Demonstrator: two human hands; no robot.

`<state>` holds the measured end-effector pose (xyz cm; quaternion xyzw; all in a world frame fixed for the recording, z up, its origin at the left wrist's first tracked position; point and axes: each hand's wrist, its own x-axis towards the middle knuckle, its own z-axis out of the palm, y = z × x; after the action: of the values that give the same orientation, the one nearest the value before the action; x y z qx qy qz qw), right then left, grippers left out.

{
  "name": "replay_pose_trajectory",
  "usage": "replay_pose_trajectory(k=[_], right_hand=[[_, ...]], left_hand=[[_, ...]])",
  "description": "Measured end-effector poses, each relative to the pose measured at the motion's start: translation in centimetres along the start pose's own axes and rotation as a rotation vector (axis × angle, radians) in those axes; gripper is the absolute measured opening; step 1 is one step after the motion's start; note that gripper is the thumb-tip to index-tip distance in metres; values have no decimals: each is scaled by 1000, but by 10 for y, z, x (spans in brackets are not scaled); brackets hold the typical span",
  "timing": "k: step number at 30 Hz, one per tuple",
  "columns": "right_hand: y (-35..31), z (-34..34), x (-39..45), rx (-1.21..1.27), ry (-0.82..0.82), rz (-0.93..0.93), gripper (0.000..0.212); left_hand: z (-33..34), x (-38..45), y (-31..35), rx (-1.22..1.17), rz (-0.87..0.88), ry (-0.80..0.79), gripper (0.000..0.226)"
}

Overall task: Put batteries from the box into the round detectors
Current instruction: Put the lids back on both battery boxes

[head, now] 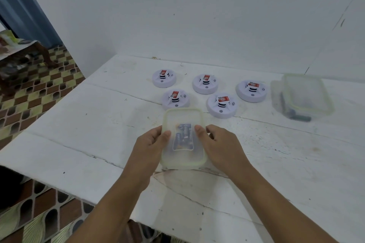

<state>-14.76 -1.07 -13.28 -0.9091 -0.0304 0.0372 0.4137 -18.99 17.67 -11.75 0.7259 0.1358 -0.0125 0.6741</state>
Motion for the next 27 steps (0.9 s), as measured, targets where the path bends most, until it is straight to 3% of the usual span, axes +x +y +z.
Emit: replay_pose_trajectory(k=[5, 8, 12, 20, 27], right_hand=[[4, -4, -2, 143, -114, 63, 45], [4, -10, -3, 185, -123, 121, 42], [17, -34, -11, 151, -37, 198, 35], [60, -85, -47, 180, 178, 346, 32], [102, -123, -82, 218, 418, 436, 35]], left_hand=[[-9, 5, 5, 132, 21, -45, 21], [-10, 11, 12, 249, 9, -154, 25], [8, 13, 23, 292, -10, -431, 38], [85, 33, 38, 420, 64, -684, 41], [159, 29, 41, 392, 55, -888, 36]])
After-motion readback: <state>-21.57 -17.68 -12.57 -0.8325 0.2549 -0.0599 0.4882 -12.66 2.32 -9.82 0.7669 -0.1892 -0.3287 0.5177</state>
